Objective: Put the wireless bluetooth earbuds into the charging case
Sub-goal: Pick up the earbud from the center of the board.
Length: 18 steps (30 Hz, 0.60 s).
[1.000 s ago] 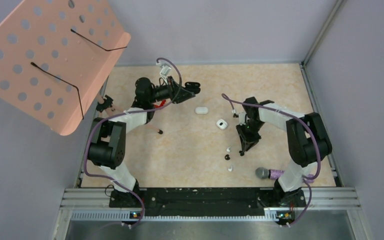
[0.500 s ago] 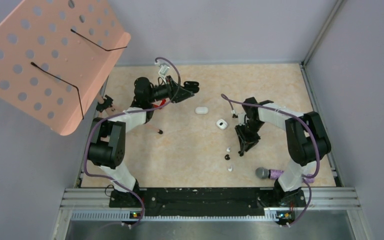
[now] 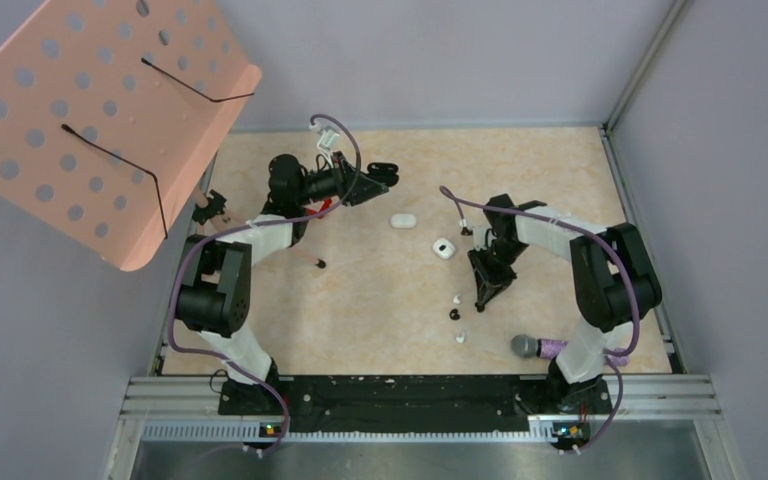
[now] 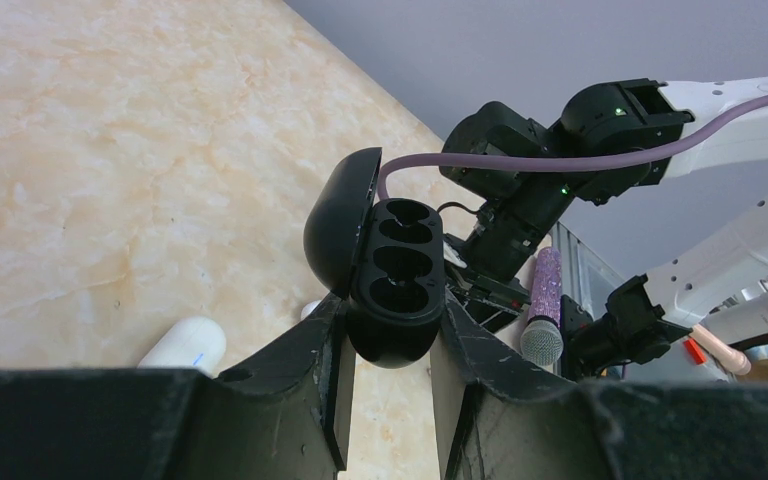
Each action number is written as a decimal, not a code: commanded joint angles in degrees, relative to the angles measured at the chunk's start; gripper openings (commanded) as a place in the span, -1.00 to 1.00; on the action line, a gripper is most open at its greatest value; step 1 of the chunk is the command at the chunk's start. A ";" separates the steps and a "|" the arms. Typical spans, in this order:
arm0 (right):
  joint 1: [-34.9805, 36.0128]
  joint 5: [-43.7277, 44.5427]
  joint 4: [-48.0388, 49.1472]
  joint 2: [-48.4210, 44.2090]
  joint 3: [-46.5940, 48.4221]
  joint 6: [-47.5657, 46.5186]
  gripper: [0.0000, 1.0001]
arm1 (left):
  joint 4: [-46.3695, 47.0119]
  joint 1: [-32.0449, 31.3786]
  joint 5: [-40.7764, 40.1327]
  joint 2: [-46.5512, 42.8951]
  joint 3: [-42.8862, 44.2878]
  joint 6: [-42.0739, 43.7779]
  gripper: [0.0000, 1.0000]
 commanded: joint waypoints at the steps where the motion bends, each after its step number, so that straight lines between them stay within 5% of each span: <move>1: 0.72 -1.42 1.81 0.03 -0.54 -0.75 -0.85 | 2.74 0.25 0.03 0.05 0.86 -0.51 -1.00; 3: 0.75 -1.30 1.56 -0.72 -0.34 -0.82 -1.00 | 2.81 0.33 0.10 -0.12 0.69 -0.51 -1.00; 9: 0.67 -1.26 -1.82 -6.63 3.60 -4.37 -1.00 | 2.88 0.34 0.65 0.19 0.74 -0.47 -1.00; 18: 0.68 -5.76 -3.43 -15.34 20.16 -28.74 -1.00 | 4.95 -0.80 6.66 1.79 2.81 1.81 -1.00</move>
